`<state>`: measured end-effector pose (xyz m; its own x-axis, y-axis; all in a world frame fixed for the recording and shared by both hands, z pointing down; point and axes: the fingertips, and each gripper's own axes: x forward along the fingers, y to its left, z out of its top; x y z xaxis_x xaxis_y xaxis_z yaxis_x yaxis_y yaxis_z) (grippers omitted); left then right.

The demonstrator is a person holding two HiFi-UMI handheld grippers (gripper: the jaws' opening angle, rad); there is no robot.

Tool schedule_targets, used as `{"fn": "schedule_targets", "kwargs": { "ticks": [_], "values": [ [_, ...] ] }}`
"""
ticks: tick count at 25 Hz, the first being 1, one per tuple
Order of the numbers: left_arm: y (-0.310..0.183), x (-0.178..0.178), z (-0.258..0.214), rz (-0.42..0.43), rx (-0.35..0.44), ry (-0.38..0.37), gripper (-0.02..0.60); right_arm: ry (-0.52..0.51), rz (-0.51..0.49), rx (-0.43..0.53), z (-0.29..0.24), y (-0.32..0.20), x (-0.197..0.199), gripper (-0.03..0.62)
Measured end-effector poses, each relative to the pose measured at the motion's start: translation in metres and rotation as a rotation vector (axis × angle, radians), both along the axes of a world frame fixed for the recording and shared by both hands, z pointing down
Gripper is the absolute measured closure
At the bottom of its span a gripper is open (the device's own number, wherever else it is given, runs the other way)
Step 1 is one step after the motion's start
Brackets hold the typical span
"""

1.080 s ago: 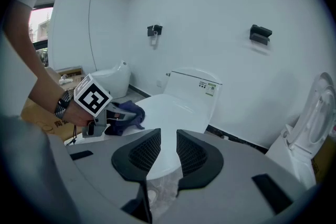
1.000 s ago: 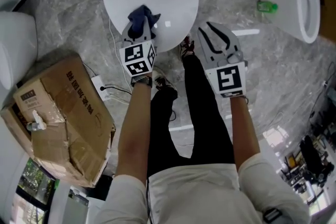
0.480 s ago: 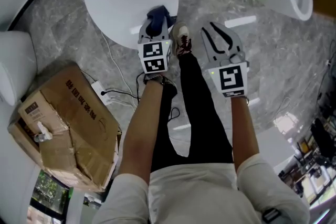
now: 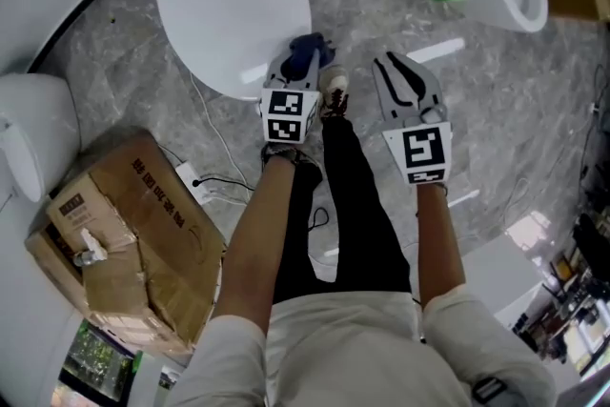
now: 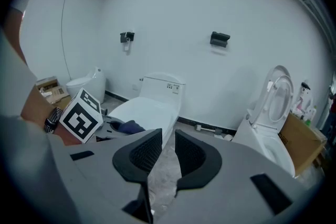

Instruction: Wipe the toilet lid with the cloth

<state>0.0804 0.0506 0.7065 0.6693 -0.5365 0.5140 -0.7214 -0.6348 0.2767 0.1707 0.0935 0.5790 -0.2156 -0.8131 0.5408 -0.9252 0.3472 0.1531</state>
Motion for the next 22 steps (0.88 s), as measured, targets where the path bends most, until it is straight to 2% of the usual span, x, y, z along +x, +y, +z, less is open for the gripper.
{"fn": "schedule_targets", "kwargs": {
  "ticks": [3,7,13,16,22],
  "values": [
    [-0.006,0.003,-0.051,0.022,0.044,0.022,0.54,-0.027,0.032,0.026,-0.035,-0.005,0.008,0.502],
    [-0.033,-0.012,-0.129,0.018,0.168,0.029,0.539,-0.05,0.051,0.107,-0.092,-0.027,0.005,0.503],
    [-0.071,-0.062,-0.245,-0.098,0.279,0.067,0.54,-0.03,-0.026,0.205,-0.189,-0.05,-0.009,0.503],
    [-0.081,-0.091,-0.295,-0.133,0.333,0.061,0.54,-0.031,-0.04,0.256,-0.235,-0.061,-0.016,0.51],
    [-0.086,-0.149,-0.369,-0.226,0.396,0.022,0.54,-0.106,-0.049,0.331,-0.32,-0.08,-0.042,0.514]
  ]
}}
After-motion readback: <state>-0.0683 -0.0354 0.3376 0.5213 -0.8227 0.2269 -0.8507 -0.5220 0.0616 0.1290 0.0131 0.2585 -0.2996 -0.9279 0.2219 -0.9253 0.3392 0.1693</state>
